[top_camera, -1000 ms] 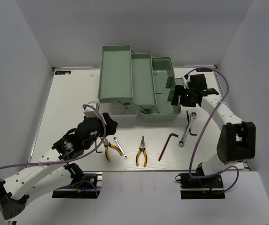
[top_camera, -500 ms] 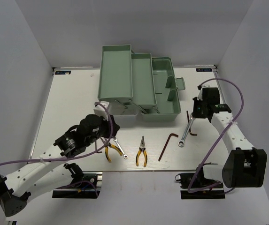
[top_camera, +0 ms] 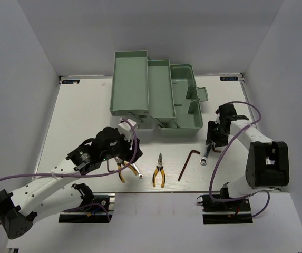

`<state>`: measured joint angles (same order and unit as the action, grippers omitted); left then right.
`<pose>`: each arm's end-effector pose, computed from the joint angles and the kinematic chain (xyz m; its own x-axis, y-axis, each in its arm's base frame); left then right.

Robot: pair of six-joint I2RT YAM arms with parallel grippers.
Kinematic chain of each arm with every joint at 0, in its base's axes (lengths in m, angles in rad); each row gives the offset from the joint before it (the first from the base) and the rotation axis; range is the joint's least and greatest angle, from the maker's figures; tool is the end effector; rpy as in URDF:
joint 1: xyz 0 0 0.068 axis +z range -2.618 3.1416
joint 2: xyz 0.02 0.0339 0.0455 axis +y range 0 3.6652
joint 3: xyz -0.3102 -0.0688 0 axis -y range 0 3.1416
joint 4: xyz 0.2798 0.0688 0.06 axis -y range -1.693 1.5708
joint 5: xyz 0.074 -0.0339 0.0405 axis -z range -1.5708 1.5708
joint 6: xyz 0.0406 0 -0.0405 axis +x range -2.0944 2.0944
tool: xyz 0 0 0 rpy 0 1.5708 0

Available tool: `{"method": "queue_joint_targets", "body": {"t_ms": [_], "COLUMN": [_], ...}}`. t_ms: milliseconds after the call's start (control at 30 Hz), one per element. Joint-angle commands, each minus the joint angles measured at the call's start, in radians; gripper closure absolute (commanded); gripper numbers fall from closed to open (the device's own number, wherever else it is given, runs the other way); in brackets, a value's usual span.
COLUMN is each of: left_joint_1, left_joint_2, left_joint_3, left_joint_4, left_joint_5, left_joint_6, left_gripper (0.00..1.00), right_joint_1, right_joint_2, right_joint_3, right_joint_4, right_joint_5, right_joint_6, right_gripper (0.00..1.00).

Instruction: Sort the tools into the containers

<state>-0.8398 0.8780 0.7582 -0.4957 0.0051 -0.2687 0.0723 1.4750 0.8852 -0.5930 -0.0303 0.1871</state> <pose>0.1336 -0.1493 0.3122 -0.5700 0.2380 -0.7864 0.6181 0.7548 -0.2196 0.2987 0.0229 0.2105 -0.9227 0.1196 -0.3665 0.0896 0.9912 0.0979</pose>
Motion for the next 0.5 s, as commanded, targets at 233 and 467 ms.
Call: {"method": "queue_joint_targets", "body": {"t_ms": [233, 467], "left_joint_1": [0.001, 0.001], "left_joint_2": [-0.062, -0.094], "left_joint_3": [-0.063, -0.072], "left_joint_4": [0.002, 0.002], "left_joint_5": [-0.002, 0.007], "left_joint_6": [-0.001, -0.041], "left_gripper": [0.25, 0.25], "right_joint_1": [-0.002, -0.002], "right_joint_2": [0.09, 0.146], "right_joint_3": [-0.002, -0.018], "right_joint_4": [0.094, 0.101], "right_joint_5": [-0.014, -0.026], "right_joint_6": [0.064, 0.091], "right_gripper": [0.54, 0.55]}}
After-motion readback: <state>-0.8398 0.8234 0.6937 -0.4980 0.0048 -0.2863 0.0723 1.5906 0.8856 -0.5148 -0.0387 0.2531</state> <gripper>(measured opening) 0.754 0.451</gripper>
